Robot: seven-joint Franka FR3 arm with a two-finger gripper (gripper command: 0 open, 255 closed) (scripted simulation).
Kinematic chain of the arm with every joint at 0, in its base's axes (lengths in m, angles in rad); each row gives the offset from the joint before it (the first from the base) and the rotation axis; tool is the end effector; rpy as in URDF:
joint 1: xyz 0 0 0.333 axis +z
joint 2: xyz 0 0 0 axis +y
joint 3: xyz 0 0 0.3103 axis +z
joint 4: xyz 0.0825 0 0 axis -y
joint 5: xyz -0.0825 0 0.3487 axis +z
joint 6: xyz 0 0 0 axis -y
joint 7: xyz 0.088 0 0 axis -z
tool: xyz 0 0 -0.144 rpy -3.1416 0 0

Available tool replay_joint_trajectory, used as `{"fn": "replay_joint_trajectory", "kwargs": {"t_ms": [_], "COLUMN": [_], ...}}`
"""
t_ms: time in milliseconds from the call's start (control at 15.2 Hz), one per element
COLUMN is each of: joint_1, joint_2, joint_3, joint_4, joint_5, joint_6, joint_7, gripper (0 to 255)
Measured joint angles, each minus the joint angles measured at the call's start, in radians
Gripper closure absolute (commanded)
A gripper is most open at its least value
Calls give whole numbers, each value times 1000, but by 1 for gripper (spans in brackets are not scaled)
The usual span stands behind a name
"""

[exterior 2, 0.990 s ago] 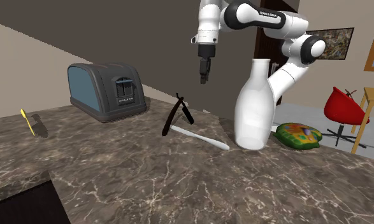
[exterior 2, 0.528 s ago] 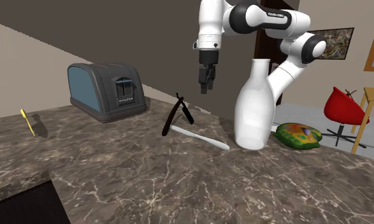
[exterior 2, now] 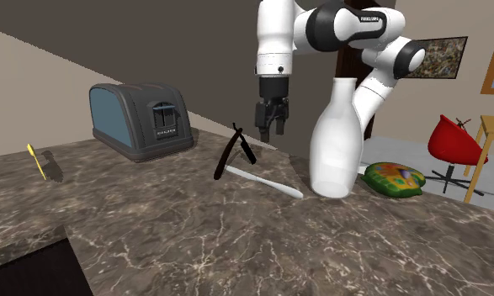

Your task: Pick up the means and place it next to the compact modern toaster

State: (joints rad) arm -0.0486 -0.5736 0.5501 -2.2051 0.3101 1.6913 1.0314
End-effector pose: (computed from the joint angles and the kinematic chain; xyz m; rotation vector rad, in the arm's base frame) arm 0.2928 0.2410 0.5222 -2.9687 0.9906 0.0263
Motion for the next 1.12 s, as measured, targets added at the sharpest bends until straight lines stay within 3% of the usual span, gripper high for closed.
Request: {"fn": "replay_joint_trajectory", "kwargs": {"t_ms": [264, 528, 1122], "joint_1": [-39, -84, -85], "joint_2": [124, 271, 302], "joint_3": [116, 229, 262], "joint_4": [83, 165, 105], "joint_5": [0, -43, -46], "joint_6": [53, 116, 213], "joint_7": [169, 332, 360], "gripper": [0, 0, 0]}}
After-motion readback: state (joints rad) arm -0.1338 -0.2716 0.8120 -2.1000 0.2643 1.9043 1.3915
